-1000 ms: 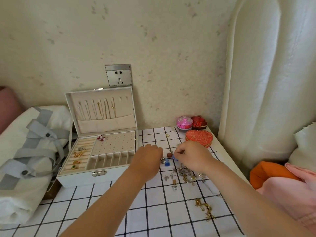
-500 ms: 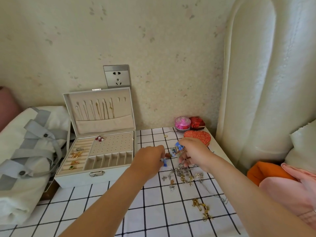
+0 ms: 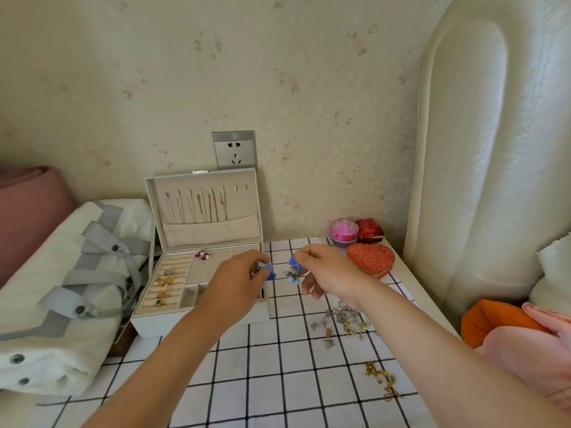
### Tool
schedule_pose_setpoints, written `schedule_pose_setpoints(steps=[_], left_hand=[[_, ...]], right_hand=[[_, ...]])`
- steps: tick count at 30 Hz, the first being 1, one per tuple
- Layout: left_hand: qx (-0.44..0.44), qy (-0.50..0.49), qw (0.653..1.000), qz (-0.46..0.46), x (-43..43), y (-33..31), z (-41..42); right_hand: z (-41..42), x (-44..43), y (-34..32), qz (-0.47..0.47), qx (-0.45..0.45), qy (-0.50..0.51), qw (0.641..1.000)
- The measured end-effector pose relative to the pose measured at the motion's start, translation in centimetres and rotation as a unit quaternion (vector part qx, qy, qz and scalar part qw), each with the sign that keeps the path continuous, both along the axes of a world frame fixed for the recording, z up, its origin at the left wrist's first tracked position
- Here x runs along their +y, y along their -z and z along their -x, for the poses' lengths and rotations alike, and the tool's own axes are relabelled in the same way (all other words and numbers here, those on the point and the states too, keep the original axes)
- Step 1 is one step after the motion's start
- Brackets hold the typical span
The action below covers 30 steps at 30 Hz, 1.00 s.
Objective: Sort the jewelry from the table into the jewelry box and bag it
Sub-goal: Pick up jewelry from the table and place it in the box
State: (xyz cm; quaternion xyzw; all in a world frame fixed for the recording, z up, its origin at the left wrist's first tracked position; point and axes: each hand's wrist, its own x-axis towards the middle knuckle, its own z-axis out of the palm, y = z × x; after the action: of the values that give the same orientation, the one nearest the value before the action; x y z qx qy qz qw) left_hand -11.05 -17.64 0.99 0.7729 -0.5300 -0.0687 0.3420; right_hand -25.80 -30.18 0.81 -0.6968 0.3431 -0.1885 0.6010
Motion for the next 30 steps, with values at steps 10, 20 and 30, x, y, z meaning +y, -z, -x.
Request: schedule_pose_setpoints(steps=[10,20,30], left_hand=[[0.113,0.068,0.989,-0.066,8.8,0.3,-4.3],[0.005,0.004,0.999,-0.050,11.0,0.6,-9.4],[0.006,0.126,0.969,-0.214,12.5,1.7,-9.3]], right_hand=[[-5.1,4.3,-1.4,0.029,0.026,-0.066,0.997],[-9.9,7.5,-1.8,0.055,0.032,-0.074,0.995],[-12.6,9.1,-0.8,0.092,0.073,-0.072,0.990]])
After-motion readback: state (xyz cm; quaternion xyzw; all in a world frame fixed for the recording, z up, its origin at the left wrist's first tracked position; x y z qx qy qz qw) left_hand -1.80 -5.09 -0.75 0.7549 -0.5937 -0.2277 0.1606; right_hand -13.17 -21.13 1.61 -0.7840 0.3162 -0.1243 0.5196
